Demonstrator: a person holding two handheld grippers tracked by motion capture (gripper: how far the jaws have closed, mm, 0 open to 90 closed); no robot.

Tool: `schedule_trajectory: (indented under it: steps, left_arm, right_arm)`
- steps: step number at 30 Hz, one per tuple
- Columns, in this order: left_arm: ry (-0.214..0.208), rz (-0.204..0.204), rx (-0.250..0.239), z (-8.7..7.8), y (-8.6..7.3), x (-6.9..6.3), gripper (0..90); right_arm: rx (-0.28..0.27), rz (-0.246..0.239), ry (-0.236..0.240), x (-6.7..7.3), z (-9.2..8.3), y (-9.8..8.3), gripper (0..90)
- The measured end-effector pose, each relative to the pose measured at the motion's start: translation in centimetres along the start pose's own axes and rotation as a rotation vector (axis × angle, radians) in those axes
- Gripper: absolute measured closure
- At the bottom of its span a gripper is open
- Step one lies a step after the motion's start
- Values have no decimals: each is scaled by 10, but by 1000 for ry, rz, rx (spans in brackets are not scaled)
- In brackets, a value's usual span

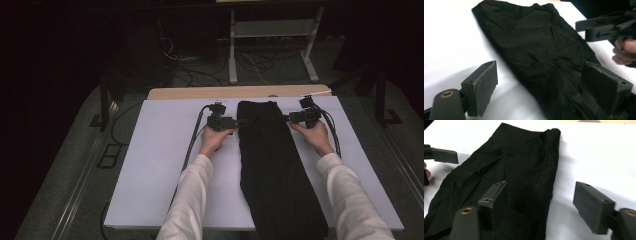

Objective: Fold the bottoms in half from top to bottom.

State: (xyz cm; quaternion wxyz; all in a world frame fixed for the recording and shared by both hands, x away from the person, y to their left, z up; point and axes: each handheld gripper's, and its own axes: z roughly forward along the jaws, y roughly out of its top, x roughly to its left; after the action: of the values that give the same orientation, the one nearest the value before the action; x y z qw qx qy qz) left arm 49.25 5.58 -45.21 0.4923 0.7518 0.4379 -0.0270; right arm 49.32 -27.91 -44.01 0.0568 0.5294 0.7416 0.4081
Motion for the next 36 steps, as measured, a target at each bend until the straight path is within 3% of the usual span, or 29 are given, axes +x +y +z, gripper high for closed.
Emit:
schedule_trajectory:
  steps: [6, 11, 16, 23, 29, 36]
  left_arm:
    - [-12, -19, 6, 3, -2, 0, 214]
    - [11, -42, 21, 6, -2, 0, 351]
    - [23, -87, 43, 10, -5, 3, 473]
    - [31, -130, 49, 14, -6, 3, 654]
    - [1, -215, 53, 15, -7, 7, 843]
    - [-9, -197, 51, 10, -4, 2, 863]
  right_arm:
    - [29, 8, 35, -3, 3, -3, 403]
    - [37, 8, 54, -3, 5, -4, 477]
    - [62, -27, 3, 2, 13, -7, 577]
    - [57, -23, 18, 5, 14, -7, 774]
    - [33, -10, 33, 9, 9, -8, 805]
    - [-14, 14, 51, 12, -1, -20, 823]
